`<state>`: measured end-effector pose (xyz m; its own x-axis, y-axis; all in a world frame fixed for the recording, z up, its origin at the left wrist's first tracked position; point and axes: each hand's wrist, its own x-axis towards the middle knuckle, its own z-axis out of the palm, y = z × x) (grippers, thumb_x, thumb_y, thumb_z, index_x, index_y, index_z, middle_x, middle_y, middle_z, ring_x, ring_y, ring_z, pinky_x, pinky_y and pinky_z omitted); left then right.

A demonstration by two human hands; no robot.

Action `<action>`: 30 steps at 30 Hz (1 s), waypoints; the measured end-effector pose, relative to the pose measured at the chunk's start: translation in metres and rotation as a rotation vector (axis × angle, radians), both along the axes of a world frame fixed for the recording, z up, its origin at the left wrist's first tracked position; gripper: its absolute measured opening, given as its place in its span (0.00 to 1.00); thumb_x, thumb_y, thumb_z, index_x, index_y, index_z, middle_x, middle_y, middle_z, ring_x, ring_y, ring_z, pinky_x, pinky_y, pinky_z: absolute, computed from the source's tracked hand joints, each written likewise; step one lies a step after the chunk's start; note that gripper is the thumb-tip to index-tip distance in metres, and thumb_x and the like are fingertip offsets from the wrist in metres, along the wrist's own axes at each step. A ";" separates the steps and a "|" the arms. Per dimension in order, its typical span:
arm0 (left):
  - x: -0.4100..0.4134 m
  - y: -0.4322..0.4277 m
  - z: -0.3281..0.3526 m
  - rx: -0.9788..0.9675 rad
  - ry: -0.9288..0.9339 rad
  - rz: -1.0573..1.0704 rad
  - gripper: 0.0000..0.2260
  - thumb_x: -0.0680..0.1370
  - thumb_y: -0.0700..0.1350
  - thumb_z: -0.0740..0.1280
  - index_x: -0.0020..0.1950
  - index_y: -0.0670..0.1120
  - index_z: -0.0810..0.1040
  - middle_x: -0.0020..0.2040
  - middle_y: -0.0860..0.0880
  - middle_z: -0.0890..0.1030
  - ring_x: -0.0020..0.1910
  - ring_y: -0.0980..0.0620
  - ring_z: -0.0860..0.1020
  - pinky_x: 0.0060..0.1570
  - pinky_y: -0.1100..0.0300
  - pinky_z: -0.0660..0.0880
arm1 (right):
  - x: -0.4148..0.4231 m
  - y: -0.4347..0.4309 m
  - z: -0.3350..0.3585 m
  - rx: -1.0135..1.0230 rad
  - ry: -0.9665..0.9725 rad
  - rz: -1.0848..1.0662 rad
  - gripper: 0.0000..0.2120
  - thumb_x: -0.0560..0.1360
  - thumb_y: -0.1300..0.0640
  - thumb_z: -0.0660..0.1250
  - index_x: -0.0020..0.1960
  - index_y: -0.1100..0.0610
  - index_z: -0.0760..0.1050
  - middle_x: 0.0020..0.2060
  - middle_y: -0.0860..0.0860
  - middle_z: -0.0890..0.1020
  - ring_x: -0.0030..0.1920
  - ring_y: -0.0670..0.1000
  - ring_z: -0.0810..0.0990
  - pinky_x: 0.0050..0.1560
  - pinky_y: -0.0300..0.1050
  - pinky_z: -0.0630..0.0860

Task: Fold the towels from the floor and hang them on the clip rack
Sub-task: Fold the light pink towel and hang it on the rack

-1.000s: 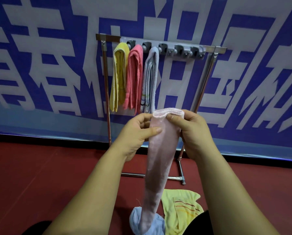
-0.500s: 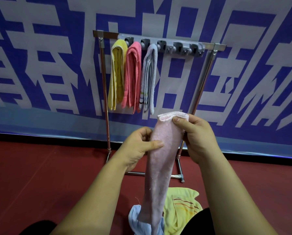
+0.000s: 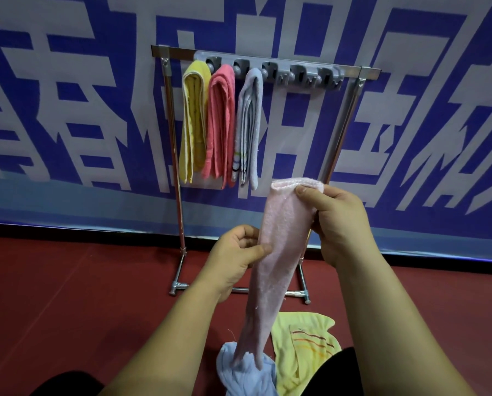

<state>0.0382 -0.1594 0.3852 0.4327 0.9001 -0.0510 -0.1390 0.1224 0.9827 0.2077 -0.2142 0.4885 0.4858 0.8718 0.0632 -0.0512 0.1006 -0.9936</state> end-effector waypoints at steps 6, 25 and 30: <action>0.003 0.006 -0.006 0.075 0.029 0.082 0.16 0.75 0.35 0.79 0.51 0.47 0.73 0.42 0.49 0.79 0.42 0.52 0.77 0.46 0.59 0.77 | 0.004 0.001 0.002 0.001 -0.023 -0.030 0.05 0.78 0.58 0.74 0.51 0.57 0.88 0.46 0.53 0.90 0.53 0.58 0.88 0.51 0.54 0.84; 0.007 0.001 0.020 0.237 0.131 -0.094 0.09 0.78 0.35 0.75 0.42 0.48 0.83 0.40 0.51 0.82 0.40 0.56 0.78 0.45 0.62 0.75 | 0.016 -0.011 0.008 0.072 0.299 0.248 0.11 0.83 0.64 0.63 0.58 0.63 0.84 0.53 0.61 0.87 0.55 0.57 0.86 0.61 0.51 0.81; 0.009 -0.002 0.022 0.240 0.157 -0.074 0.07 0.76 0.36 0.76 0.43 0.45 0.80 0.40 0.47 0.84 0.41 0.53 0.79 0.46 0.54 0.76 | 0.013 -0.012 0.009 0.071 0.262 0.225 0.11 0.82 0.64 0.63 0.57 0.63 0.85 0.52 0.61 0.87 0.54 0.56 0.85 0.61 0.51 0.80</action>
<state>0.0470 -0.1611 0.4077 0.5015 0.8607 0.0880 0.0178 -0.1119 0.9936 0.2207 -0.2261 0.4970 0.2893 0.9569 0.0262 -0.3325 0.1261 -0.9346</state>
